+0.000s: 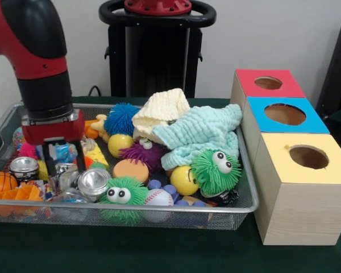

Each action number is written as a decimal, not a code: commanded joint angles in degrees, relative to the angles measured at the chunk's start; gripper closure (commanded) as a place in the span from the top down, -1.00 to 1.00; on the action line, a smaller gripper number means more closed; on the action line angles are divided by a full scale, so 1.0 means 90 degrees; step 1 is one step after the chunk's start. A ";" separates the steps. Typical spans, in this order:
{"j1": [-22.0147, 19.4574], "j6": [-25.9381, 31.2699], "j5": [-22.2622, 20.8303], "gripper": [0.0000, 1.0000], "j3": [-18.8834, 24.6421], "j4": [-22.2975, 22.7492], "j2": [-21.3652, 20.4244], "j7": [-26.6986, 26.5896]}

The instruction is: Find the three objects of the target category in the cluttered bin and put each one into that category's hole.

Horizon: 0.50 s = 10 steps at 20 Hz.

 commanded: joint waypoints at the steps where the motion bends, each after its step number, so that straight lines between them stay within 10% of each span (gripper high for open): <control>1: -0.0350 0.0365 -0.0441 1.00 -0.0081 -0.0401 0.0564 -0.0778; 10: -0.0522 0.0207 -0.0568 1.00 -0.0030 -0.0438 0.0732 -0.0759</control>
